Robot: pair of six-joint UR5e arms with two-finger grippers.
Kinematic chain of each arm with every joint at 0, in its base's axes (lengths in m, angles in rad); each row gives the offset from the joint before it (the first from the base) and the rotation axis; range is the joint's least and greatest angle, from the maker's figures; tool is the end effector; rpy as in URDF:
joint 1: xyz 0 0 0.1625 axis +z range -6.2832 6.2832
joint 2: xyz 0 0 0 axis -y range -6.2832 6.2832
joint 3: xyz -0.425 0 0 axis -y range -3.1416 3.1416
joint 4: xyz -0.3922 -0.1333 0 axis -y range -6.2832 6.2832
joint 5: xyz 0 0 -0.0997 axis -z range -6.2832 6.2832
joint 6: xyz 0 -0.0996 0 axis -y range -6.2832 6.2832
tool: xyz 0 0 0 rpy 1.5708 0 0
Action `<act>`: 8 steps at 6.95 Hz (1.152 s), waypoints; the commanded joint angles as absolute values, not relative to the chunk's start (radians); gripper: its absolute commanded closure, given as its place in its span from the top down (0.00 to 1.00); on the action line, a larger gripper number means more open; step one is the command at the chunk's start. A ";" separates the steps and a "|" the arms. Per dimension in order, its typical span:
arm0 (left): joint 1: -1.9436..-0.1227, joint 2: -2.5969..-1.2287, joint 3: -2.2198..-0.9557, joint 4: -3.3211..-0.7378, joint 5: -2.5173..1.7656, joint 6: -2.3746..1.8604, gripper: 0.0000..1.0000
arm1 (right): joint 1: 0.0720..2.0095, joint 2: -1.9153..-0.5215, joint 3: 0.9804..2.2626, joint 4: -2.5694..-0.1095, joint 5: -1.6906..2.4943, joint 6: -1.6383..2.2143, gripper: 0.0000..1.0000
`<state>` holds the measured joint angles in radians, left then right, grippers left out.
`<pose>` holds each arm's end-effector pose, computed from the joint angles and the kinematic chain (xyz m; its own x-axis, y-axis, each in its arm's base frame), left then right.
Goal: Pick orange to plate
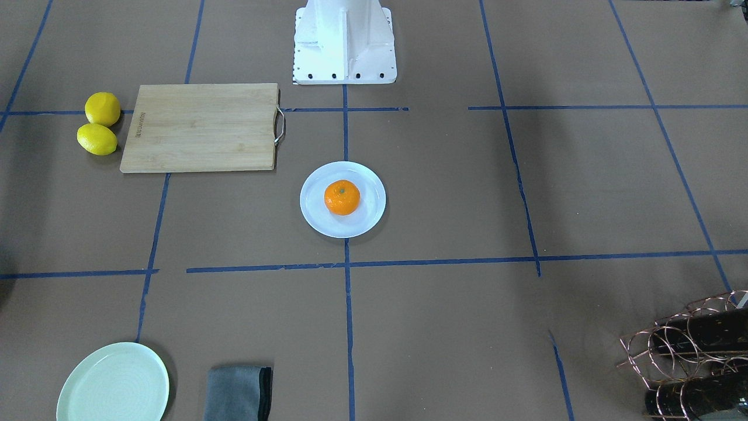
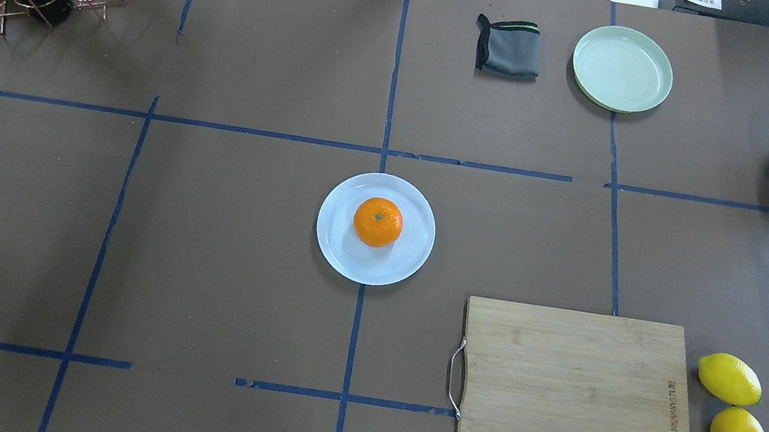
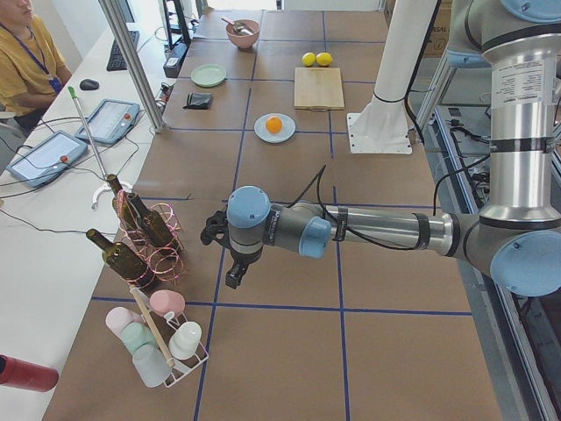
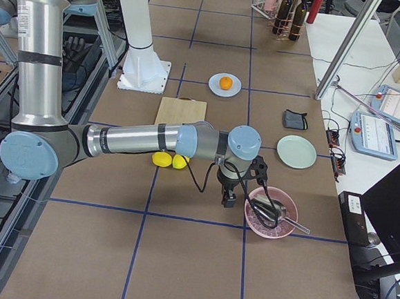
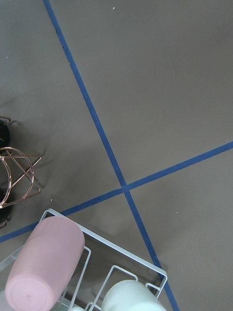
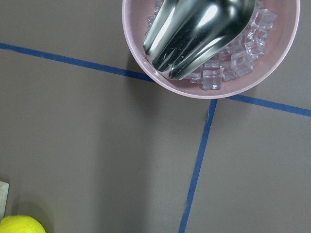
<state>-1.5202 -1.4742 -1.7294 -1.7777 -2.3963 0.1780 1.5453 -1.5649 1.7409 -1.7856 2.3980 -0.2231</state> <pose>-0.0365 -0.4670 0.5998 0.6483 0.3962 -0.6502 -0.1662 0.9070 0.3869 0.0476 -0.4870 0.5901 0.6550 -0.2100 0.7258 0.1747 0.9767 0.1249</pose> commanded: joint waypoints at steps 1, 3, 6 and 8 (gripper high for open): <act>-1.520 -1.485 -1.720 -1.770 -2.388 0.176 1.00 | 1.545 -1.556 1.730 -1.786 2.396 -0.216 1.00; -1.519 -1.486 -1.724 -1.770 -2.385 0.176 1.00 | 1.539 -1.519 1.701 -1.787 2.391 -0.230 1.00; -1.514 -1.477 -1.683 -1.770 -2.382 0.175 1.00 | 1.537 -1.489 1.698 -1.789 2.310 -0.262 1.00; -1.514 -1.474 -1.678 -1.770 -2.384 0.169 1.00 | 1.537 -1.497 1.692 -1.790 2.313 -0.318 1.00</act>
<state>-1.5141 -1.4760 -1.6841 -1.7702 -2.3834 0.1736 1.5374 -1.4958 1.6942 -1.7889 2.3128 -0.2976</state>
